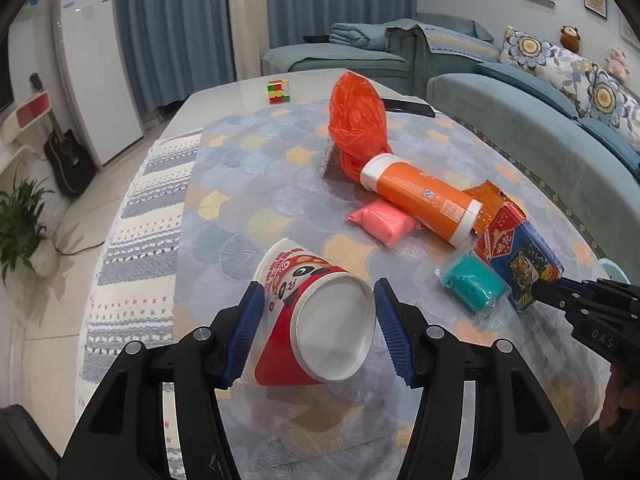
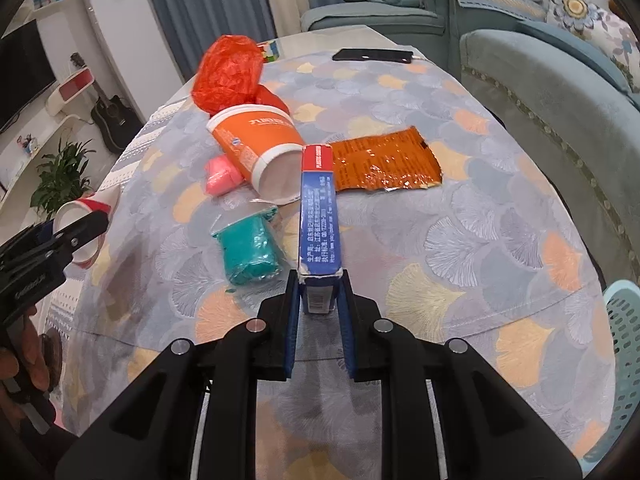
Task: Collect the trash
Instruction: 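Grasp the blue-and-red box with the right tool while the left tool holds the cup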
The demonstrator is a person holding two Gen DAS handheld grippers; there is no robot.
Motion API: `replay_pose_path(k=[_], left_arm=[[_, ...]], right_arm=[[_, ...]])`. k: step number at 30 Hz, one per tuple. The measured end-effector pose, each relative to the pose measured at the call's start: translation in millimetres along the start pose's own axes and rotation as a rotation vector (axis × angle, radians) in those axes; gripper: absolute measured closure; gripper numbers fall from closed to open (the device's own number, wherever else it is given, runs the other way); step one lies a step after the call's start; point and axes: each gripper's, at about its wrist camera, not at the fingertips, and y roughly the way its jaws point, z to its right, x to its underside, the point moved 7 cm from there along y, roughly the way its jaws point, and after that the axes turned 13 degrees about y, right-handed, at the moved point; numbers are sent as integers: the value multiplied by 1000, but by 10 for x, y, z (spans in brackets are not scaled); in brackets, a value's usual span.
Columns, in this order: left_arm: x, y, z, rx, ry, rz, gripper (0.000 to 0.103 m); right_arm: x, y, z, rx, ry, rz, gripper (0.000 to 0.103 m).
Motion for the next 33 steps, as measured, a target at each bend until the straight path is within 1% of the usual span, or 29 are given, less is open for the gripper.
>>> replay_pose_path(k=[3, 7, 9, 12, 14, 15, 18, 19, 20, 22, 23, 24, 25, 26, 29, 33], left_arm=[[-6, -6, 13, 1, 6, 3, 48], [3, -11, 18, 2, 8, 4, 48], [7, -12, 21, 1, 7, 3, 48], [19, -25, 27, 4, 5, 2, 48], [19, -34, 29, 4, 5, 4, 48], [20, -40, 33, 5, 5, 5, 48], [17, -63, 49, 7, 10, 11, 48], [18, -66, 55, 7, 12, 12, 48], [17, -65, 56, 6, 14, 12, 48], [21, -59, 57, 6, 14, 11, 48], [17, -64, 58, 5, 14, 11, 48], [21, -61, 51, 4, 13, 12, 48], [21, -62, 49, 3, 12, 12, 48], [23, -66, 44, 2, 11, 13, 48], [-4, -77, 29, -2, 7, 20, 48], [-59, -142, 35, 7, -5, 46, 48]], right_arm=[[-40, 68, -34, -24, 32, -8, 87], [-87, 156, -130, -10, 8, 3, 87], [-98, 201, -129, -6, 15, -1, 87], [-103, 322, -55, -13, 69, -28, 86], [-96, 409, -7, -29, 110, -49, 83], [-117, 413, -15, -31, 106, -34, 82], [-181, 432, -64, -35, 102, -13, 71], [-205, 441, -68, -38, 110, -6, 64], [-230, 450, -63, -38, 117, 2, 61], [-282, 485, -40, -50, 146, 10, 61], [-292, 499, -41, -56, 148, 8, 63], [-300, 505, -53, -47, 130, 16, 69], [-298, 505, -74, -29, 103, 21, 83], [-283, 501, -93, -17, 82, 21, 88], [-250, 418, -157, -20, 27, 45, 88], [-294, 186, -186, -45, -5, 109, 88]])
